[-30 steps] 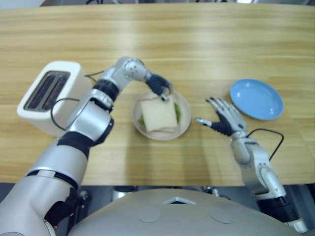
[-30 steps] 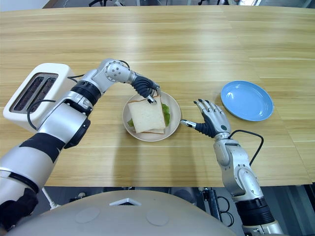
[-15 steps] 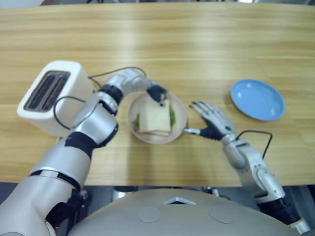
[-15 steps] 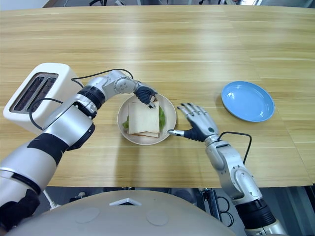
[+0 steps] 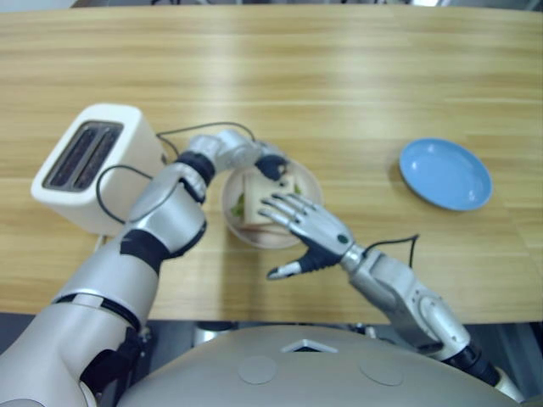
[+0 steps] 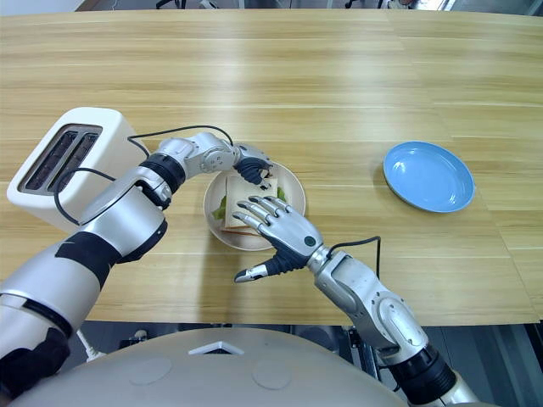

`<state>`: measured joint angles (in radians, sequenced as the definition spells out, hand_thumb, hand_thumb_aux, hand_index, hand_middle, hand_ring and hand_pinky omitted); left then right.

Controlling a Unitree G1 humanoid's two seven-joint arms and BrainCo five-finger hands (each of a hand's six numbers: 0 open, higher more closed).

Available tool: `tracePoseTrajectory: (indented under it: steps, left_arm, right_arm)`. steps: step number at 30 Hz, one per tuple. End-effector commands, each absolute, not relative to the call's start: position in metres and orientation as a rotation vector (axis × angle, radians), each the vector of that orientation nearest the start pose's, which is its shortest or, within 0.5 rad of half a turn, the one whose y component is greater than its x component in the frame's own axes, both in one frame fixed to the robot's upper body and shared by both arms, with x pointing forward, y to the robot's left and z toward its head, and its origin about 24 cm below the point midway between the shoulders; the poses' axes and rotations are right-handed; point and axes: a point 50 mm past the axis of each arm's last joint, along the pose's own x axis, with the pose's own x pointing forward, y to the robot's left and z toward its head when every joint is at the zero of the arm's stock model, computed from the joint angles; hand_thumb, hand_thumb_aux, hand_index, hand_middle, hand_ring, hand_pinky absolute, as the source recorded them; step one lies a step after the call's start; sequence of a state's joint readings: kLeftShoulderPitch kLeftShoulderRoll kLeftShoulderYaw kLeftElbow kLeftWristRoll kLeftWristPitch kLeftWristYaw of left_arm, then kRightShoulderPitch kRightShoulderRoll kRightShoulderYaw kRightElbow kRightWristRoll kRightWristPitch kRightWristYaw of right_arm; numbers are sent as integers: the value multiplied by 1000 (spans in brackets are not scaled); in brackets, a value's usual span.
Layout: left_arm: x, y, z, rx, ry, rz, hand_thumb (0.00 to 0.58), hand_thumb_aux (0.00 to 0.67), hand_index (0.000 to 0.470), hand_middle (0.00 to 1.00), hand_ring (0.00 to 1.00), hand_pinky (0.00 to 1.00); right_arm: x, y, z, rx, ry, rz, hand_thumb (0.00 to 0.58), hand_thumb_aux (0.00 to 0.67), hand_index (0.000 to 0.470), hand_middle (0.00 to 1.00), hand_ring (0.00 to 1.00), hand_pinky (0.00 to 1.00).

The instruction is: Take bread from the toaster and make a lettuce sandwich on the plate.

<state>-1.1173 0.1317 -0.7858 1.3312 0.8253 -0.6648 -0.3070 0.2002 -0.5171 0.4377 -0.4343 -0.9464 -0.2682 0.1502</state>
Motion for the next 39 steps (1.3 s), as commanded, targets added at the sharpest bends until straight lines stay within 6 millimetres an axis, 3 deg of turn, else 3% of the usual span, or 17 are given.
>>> tracePoseTrajectory:
  steps: [1, 13, 17, 23, 24, 25, 26, 30, 34, 39]
  left_arm:
    - [352, 43, 54, 1665, -146, -1318, 580, 670, 460, 1000, 1000, 1000]
    - [350, 40, 53, 1643, -148, -1335, 580, 670, 460, 1000, 1000, 1000]
    - [349, 40, 53, 1636, -151, -1340, 580, 670, 460, 1000, 1000, 1000]
    - [350, 41, 55, 1635, -161, -1345, 580, 670, 460, 1000, 1000, 1000]
    - [350, 42, 56, 1636, -164, -1342, 578, 628, 431, 1000, 1000, 1000]
    - [351, 43, 57, 1639, -163, -1333, 578, 628, 431, 1000, 1000, 1000]
    - [354, 43, 61, 1653, -189, -1301, 0, 0, 0, 0, 0, 0]
    - [366, 40, 85, 1653, -300, -1165, 0, 0, 0, 0, 0, 0]
    - [383, 42, 128, 1620, -480, -940, 0, 0, 0, 0, 0, 0]
    - [396, 59, 181, 1548, -653, -698, 0, 0, 0, 0, 0, 0]
  right_arm:
    - [171, -92, 62, -1299, -480, 788, 0, 0, 0, 0, 0, 0]
    - [203, -78, 31, -1300, -461, 862, 0, 0, 0, 0, 0, 0]
    - [201, -78, 7, -1298, -403, 920, 0, 0, 0, 0, 0, 0]
    - [197, -84, -11, -1281, -340, 940, 0, 0, 0, 0, 0, 0]
    - [196, -84, -12, -1278, -334, 943, 0, 0, 0, 0, 0, 0]
    - [195, -84, -14, -1274, -328, 947, 0, 0, 0, 0, 0, 0]
    - [191, -83, -16, -1268, -318, 956, 0, 0, 0, 0, 0, 0]
    - [182, -80, -21, -1248, -296, 978, 0, 0, 0, 0, 0, 0]
    - [181, -79, -23, -1247, -285, 980, 0, 0, 0, 0, 0, 0]
    - [181, -79, -23, -1257, -277, 973, 0, 0, 0, 0, 0, 0]
